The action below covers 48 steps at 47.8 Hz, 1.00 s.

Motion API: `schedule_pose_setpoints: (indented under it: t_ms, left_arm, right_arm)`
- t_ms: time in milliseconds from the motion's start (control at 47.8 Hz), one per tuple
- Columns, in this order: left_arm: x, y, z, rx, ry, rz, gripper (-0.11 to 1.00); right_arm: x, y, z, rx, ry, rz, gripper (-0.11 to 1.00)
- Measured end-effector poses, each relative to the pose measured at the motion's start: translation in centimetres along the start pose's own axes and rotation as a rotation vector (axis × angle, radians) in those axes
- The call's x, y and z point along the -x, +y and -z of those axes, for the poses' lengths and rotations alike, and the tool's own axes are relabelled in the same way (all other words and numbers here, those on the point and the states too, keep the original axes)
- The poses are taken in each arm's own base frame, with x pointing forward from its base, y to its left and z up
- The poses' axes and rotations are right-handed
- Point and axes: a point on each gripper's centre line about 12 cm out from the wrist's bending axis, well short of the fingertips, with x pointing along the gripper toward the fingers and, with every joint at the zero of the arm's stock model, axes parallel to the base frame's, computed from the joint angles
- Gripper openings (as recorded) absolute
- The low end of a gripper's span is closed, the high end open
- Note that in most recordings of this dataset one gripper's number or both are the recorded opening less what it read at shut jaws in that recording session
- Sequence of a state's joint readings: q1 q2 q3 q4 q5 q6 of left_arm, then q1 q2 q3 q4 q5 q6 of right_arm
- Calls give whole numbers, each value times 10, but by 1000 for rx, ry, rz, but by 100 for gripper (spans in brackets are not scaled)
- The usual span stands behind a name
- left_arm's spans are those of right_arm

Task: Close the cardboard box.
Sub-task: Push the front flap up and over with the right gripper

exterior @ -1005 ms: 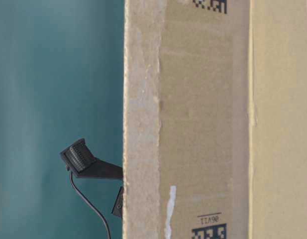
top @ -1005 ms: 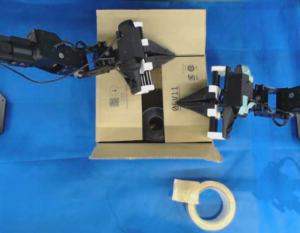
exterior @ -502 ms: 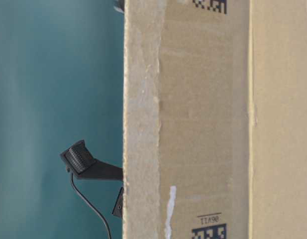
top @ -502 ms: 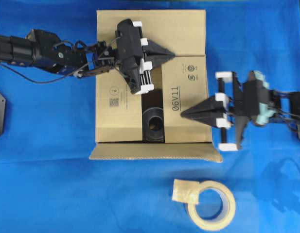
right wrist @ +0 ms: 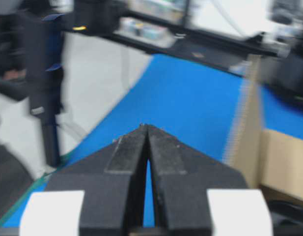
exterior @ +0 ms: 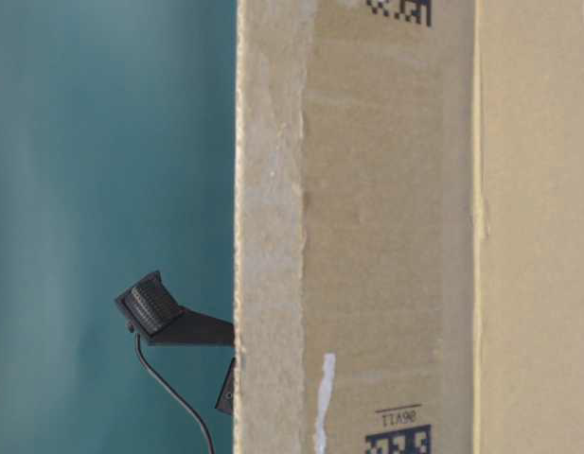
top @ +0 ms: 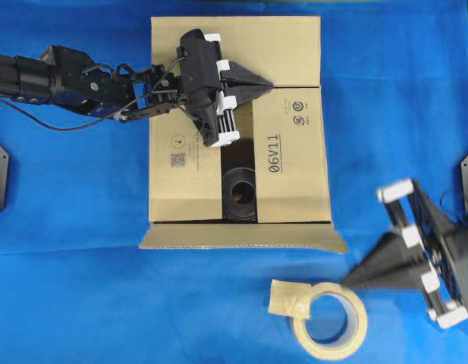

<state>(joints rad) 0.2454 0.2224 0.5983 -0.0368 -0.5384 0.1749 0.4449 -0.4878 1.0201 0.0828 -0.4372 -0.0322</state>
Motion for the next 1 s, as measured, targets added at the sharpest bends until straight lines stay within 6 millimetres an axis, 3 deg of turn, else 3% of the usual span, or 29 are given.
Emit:
schedule_pose_setpoints:
  t_ms: [272,481,733,1005]
  left_arm:
    - [0,-1,0,6,0,1,0]
    - [0,-1,0,6,-2,1,0]
    - [0,-1,0,13,-2,1,0]
    - [0,-1,1,14,0,3,0]
  right_arm:
    - [-22,0,43,9,120,3,0]
    - [-24,-3,63,-3,149,23,0]
    - [-21,-17,65,-18,133,71,0]
    - [-10,-52,63,-38,118,187,0]
